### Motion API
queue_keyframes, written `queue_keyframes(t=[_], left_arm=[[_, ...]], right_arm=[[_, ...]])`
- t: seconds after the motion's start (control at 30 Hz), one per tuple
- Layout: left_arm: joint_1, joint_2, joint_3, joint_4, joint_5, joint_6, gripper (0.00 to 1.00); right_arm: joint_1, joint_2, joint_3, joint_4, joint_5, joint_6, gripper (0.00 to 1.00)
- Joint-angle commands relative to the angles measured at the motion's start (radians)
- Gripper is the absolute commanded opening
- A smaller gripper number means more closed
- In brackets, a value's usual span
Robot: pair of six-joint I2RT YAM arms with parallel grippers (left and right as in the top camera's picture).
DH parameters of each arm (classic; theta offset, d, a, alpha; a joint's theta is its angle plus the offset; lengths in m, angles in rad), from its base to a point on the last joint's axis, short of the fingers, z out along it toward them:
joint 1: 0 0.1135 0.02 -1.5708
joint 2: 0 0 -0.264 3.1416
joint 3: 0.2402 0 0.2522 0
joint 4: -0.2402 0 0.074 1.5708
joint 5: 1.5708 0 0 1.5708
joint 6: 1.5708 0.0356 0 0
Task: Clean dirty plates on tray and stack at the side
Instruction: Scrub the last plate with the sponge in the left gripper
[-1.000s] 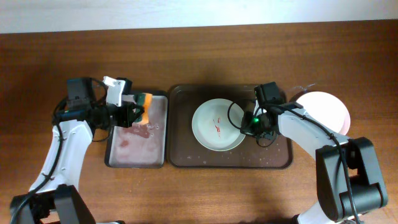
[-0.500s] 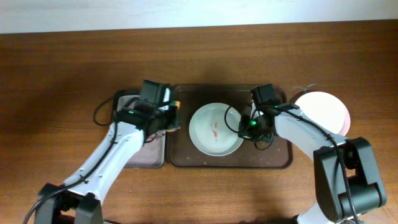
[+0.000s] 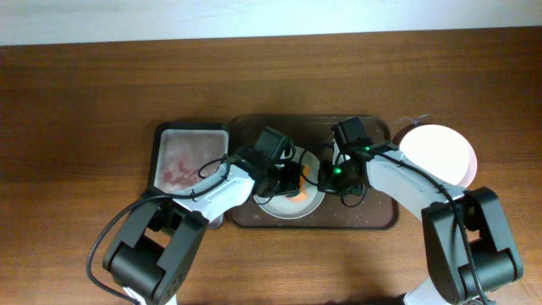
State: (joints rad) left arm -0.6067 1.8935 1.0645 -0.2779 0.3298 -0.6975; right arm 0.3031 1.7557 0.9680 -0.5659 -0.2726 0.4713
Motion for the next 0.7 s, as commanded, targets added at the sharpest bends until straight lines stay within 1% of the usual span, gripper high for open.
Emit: queue_keyframes(t=[0.0,0.07,0.17,0.27,0.3,0.37,0.4,0.43,0.47,0.5,0.53,0.57,0.6,0.67], left_arm=[[0.051,0.015,0.003,-0.061,-0.146,0.053,0.00],[0.126,-0.004,0.006,-0.128,-0.171,0.070,0.00],[0.147,-0.059,0.006,-0.129,-0.171,0.182,0.00],[0.148,-0.179,0.006,-0.191,-0.170,0.305,0.00],[0.150,-0.227,0.006,-0.217,-0.172,0.340,0.00],[0.177,-0.319,0.006,-0.292,-0.241,0.355,0.00],[0.211,-0.356,0.006,-0.341,-0.319,0.356,0.00],[0.236,-0.369,0.006,-0.369,-0.354,0.356,0.00],[0.280,-0.373,0.006,-0.400,-0.370,0.385,0.00],[0.311,-0.370,0.005,-0.415,-0.370,0.435,0.00],[0.347,-0.366,-0.004,-0.421,-0.368,0.523,0.00],[0.372,-0.360,-0.011,-0.423,-0.369,0.584,0.00],[0.397,-0.352,-0.021,-0.418,-0.369,0.613,0.00],[0.437,-0.322,-0.042,-0.396,-0.371,0.625,0.00]], right_arm=[[0.006,0.007,-0.003,0.001,-0.005,-0.006,0.04],[0.006,0.007,-0.003,0.001,-0.005,-0.006,0.04],[0.006,0.007,-0.003,0.001,-0.005,-0.007,0.04],[0.006,0.007,-0.003,-0.002,-0.005,-0.014,0.04],[0.006,0.006,-0.003,0.000,-0.005,-0.044,0.04],[0.006,0.006,0.019,-0.007,0.021,-0.100,0.04],[0.006,-0.004,0.057,-0.053,0.103,-0.101,0.04],[0.006,-0.012,0.078,-0.078,0.139,-0.108,0.04],[0.006,-0.027,0.111,-0.109,0.178,-0.141,0.04],[0.006,-0.043,0.137,-0.132,0.211,-0.154,0.04],[0.006,-0.062,0.169,-0.165,0.264,-0.154,0.04],[0.008,-0.083,0.201,-0.191,0.317,-0.174,0.04],[0.011,-0.094,0.216,-0.200,0.346,-0.188,0.04],[0.037,-0.119,0.252,-0.238,0.479,-0.210,0.04]])
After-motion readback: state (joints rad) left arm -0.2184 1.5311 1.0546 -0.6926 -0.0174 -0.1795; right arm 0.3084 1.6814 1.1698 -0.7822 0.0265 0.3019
